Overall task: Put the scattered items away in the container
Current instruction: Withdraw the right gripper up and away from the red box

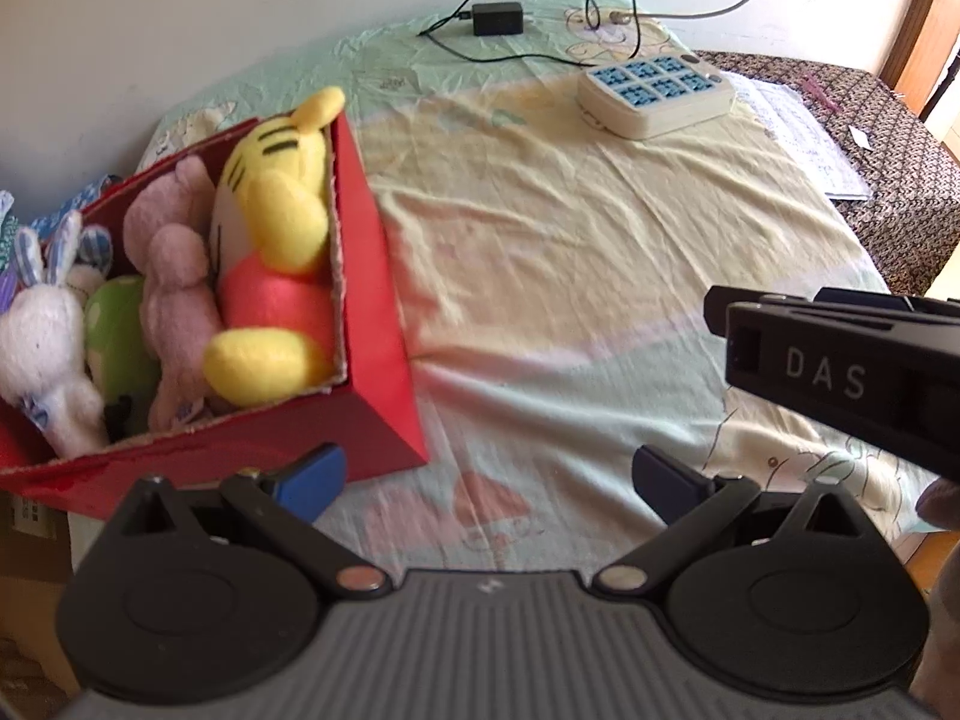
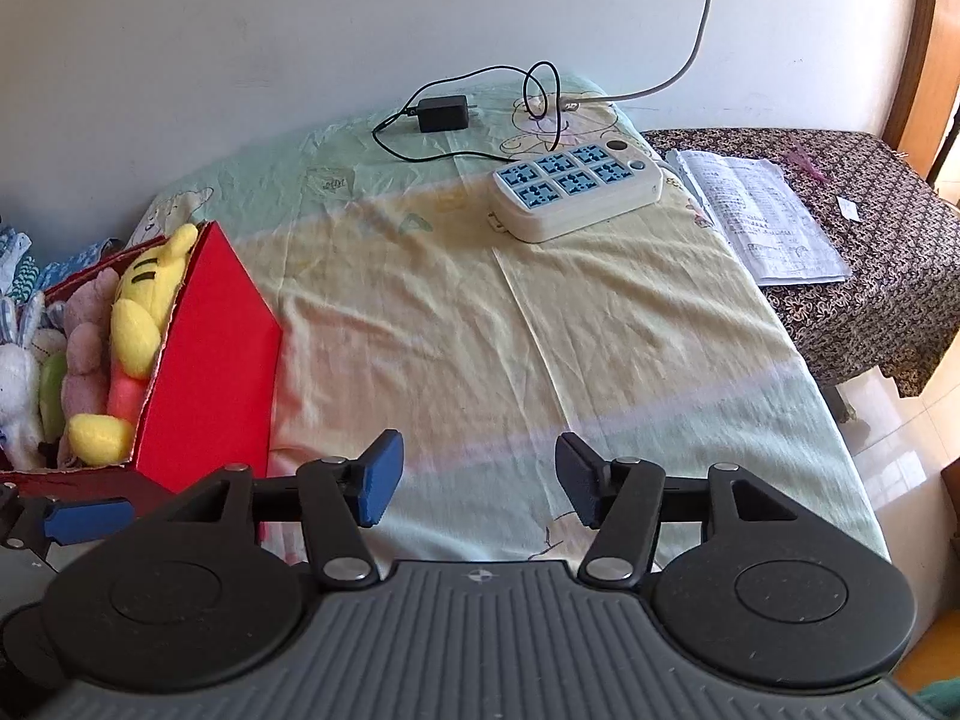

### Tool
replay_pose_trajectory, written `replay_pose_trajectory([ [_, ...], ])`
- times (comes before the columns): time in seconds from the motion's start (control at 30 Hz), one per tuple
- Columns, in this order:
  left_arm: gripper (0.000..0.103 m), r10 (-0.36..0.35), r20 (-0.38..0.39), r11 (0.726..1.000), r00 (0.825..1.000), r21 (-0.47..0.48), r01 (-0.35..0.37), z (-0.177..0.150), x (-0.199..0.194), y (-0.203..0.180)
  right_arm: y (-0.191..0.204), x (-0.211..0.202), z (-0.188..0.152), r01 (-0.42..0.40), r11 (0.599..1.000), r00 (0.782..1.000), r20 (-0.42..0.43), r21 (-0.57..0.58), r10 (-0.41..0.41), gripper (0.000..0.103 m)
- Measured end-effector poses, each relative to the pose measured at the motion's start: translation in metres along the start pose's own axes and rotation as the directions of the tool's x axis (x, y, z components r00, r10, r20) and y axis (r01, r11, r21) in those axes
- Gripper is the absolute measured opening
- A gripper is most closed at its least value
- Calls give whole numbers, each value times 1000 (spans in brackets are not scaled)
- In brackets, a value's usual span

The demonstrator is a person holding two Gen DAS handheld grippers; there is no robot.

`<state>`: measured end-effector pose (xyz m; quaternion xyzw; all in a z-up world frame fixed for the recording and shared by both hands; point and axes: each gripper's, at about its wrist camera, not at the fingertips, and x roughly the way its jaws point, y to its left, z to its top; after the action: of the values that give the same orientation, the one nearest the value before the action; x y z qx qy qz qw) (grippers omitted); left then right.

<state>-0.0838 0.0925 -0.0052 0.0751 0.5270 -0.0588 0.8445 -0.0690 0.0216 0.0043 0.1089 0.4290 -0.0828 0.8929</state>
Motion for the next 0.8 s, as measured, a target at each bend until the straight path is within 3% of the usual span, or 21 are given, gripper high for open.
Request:
replay_pose_trajectory([
  [0.47,101,14,-58,996,998,-86,-19,-29,11,47,42,9,-20,-39,997,998,-57,-67,36,60],
  [0.8,101,17,-73,995,997,-99,-25,-50,4,105,100,9,-38,-42,995,996,-86,-93,34,60],
])
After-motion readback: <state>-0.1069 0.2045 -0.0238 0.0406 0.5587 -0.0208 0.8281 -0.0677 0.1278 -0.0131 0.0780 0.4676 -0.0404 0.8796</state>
